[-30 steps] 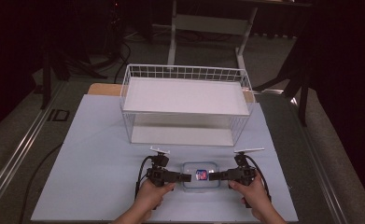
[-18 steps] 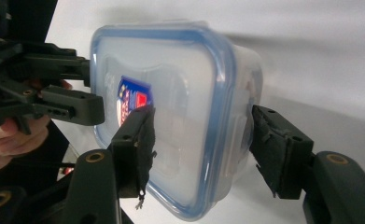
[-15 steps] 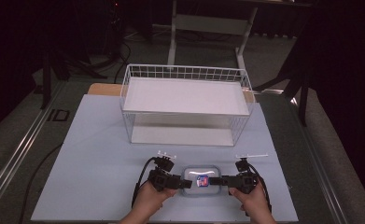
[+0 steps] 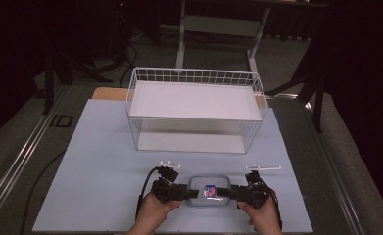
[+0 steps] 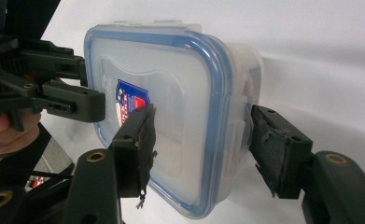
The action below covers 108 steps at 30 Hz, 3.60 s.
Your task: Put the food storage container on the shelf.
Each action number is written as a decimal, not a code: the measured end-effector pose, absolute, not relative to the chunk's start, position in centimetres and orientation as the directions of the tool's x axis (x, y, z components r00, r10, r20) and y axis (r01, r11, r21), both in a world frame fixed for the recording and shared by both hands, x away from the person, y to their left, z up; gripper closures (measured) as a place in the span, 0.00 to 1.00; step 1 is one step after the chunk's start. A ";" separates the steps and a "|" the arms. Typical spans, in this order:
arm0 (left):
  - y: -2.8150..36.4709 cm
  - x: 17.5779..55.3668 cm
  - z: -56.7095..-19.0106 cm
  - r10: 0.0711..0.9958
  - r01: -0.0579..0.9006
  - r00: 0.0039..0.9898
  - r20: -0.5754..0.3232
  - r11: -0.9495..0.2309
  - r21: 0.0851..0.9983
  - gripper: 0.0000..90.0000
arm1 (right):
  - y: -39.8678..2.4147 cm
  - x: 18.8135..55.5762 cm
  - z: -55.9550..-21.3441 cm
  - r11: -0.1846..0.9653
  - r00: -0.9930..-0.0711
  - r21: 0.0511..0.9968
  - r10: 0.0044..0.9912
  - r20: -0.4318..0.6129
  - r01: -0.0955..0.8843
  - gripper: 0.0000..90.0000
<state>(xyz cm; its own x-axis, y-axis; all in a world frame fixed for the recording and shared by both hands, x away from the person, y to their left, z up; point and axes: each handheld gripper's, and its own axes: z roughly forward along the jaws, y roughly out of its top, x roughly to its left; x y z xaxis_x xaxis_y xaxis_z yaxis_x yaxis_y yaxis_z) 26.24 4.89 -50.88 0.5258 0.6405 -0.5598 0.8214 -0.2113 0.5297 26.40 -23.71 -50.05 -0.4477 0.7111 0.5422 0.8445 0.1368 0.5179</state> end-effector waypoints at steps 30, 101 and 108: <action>10.3 34.7 -46.5 0.690 0.756 0.518 -0.505 -0.092 0.648 0.56 | -18.4 35.4 -46.4 0.070 -0.503 0.645 0.692 0.518 0.761 0.47; 10.1 35.1 -49.9 0.694 0.582 0.642 -0.325 -0.165 0.796 0.17 | -16.4 35.6 -48.8 0.123 -0.532 0.789 0.799 0.281 0.602 0.40; 10.9 31.8 -49.2 0.686 0.570 0.646 -0.334 -0.142 0.809 0.00 | -16.2 34.1 -49.3 0.132 -0.535 0.783 0.797 0.281 0.607 0.45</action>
<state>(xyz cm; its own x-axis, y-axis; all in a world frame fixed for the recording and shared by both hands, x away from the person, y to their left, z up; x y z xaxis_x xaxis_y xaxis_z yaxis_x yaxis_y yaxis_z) 31.80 10.91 -49.25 0.6459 0.6864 -0.3342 0.5700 -0.1424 0.8092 34.08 -16.25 -49.26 -0.5354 0.7967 0.2805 0.6074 0.1323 0.7833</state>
